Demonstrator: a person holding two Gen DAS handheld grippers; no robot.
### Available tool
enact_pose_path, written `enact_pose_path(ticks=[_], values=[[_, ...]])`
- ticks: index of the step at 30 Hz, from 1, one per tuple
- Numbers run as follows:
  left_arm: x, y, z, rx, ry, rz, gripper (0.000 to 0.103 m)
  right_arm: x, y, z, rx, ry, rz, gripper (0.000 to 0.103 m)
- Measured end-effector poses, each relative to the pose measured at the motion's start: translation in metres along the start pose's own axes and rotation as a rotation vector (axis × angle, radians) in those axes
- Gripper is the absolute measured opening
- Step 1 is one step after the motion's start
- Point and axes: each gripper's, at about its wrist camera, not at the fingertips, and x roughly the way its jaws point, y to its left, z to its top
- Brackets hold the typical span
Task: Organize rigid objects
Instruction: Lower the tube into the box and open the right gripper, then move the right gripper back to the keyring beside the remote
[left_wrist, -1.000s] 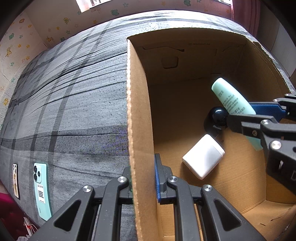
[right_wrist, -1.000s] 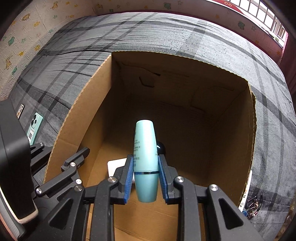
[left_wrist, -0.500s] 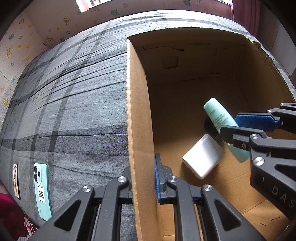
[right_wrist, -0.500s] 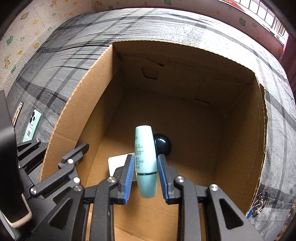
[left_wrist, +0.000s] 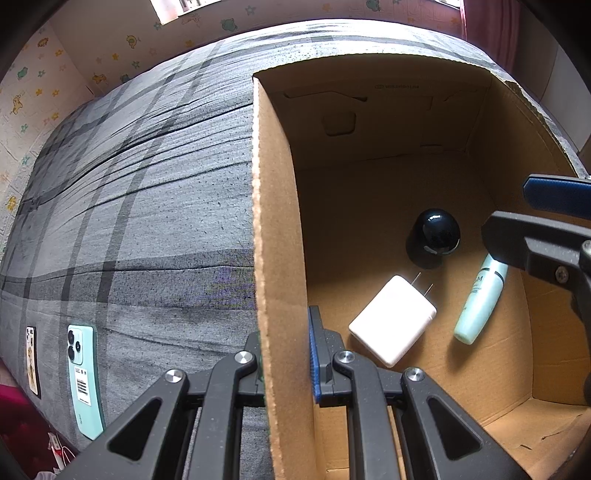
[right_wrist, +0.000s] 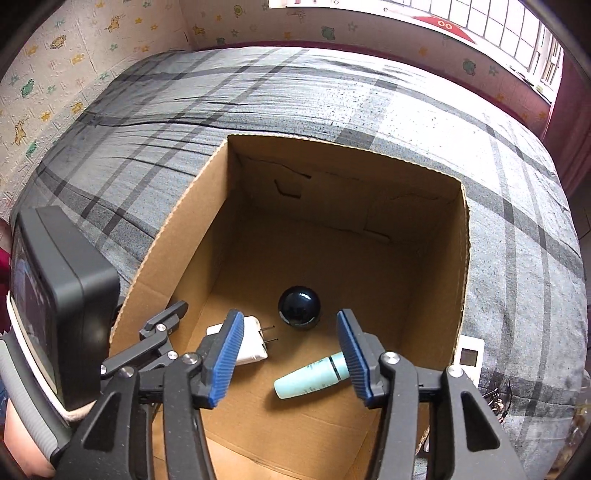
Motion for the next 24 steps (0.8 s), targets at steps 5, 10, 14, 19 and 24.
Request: enact_pose_path(ticks=[5,10,14,19,24], values=[[0.000,0.000,0.000,0.000,0.000,0.000,0.014,-0.010,-0.004,-0.002,0.012,-0.017,0.001,0.077],[0.000,0.001,0.000,-0.003,0.003,-0.004,0.014,-0.021,-0.010,-0.007,0.032,-0.042,-0.006,0.090],[0.001,0.000,0.000,0.000,0.003,0.001,0.014,-0.034,-0.019,-0.011,0.048,-0.076,-0.006,0.102],[0.001,0.000,-0.001,0.001,0.004,0.002,0.014,-0.049,-0.036,-0.019,0.083,-0.113,-0.028,0.103],[0.001,0.002,-0.001,-0.007,0.004,-0.001,0.015,-0.059,-0.067,-0.032,0.136,-0.119,-0.065,0.103]])
